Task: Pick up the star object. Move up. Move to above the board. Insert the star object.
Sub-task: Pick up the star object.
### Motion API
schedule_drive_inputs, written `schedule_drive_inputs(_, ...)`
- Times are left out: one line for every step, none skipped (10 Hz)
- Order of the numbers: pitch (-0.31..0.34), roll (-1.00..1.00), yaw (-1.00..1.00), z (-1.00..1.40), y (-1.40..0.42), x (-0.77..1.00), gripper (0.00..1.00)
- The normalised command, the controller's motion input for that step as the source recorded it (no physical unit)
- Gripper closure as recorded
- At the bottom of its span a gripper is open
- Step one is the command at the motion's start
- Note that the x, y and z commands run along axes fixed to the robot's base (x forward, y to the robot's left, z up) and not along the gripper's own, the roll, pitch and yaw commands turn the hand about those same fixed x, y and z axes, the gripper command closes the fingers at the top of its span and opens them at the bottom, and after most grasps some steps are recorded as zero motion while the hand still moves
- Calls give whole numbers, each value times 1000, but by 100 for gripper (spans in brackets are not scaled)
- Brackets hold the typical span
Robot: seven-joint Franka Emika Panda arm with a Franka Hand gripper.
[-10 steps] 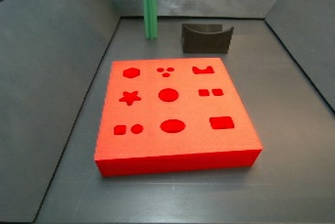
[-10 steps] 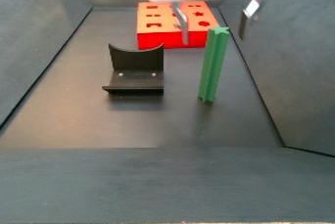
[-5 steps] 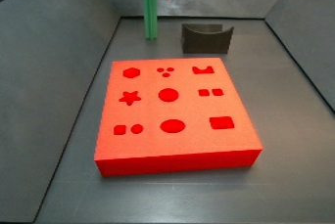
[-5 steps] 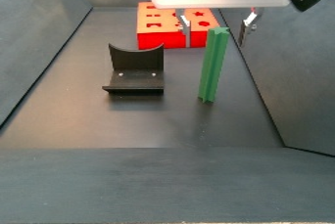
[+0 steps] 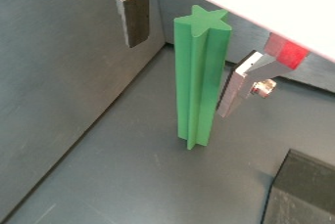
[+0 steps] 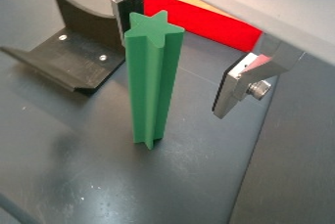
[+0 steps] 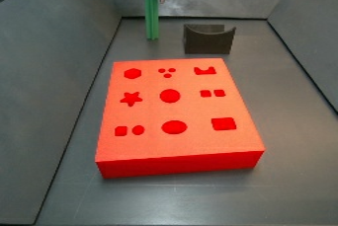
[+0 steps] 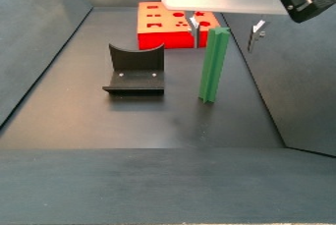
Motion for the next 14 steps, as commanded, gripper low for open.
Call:
schedule_drive_inputs(24,-84,-540,0,157,-23,0)
schedule_drive_inputs(11,-100,-371,0,271,0,0)
schedule_drive_inputs(13,-110,-143,0,274,0,0)
schedule_drive_inputs(0,0,0,0,0,0,100)
schedule_drive_inputs(0,0,0,0,0,0,100)
schedule_drive_inputs(0,0,0,0,0,0,100)
schedule_drive_inputs(0,0,0,0,0,0,100)
schedule_drive_inputs(0,0,0,0,0,0,100)
schedule_drive_inputs(0,0,0,0,0,0,100)
schedule_drive_inputs(0,0,0,0,0,0,100)
schedule_drive_inputs(0,0,0,0,0,0,100)
schedule_drive_inputs(0,0,0,0,0,0,100)
schedule_drive_inputs(0,0,0,0,0,0,100)
schedule_drive_inputs(0,0,0,0,0,0,100)
